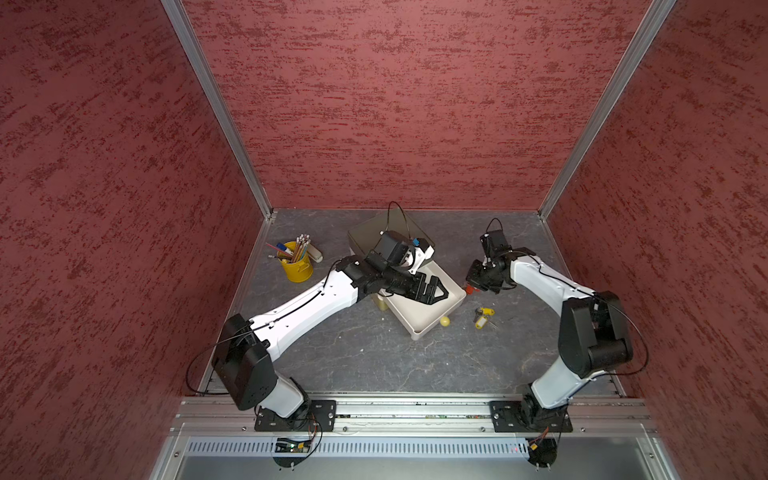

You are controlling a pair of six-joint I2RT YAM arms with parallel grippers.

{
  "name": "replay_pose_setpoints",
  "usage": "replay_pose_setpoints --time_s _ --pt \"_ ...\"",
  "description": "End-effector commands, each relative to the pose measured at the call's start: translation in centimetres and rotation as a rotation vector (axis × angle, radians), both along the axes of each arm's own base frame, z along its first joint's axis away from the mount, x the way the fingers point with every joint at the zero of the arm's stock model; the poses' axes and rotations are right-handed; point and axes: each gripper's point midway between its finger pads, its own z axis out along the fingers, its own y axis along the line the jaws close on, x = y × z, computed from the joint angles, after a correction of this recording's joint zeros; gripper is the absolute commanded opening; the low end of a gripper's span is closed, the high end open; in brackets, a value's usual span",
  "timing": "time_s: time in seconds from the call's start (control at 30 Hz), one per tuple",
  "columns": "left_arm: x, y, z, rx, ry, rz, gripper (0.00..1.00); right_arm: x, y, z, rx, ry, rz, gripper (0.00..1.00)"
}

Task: Take the keys out of the drawer
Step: Place the key at the center of the board.

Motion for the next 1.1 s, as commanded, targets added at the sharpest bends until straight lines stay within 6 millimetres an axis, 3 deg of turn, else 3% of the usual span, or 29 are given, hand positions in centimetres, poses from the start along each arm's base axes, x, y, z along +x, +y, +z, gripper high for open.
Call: replay_pose_setpoints --time_s 0.0,0.57,1.07 --pt "-0.3 0.1 0.3 0.005 -0.021 -0.013 1.00 0.7 -0.1 -0.6 0.012 -0.011 -0.012 0.00" --pt "-0.2 0.1 -0.1 0.013 -0.008 -0.011 1.00 1.5 -2.3 -2.4 -0.022 0.020 -0.039 0.00" --pt "-0.5 0.7 -0.3 0.013 -0.010 0.010 1.00 1.4 -2.2 -2.4 -0.014 0.024 -0.037 0.16"
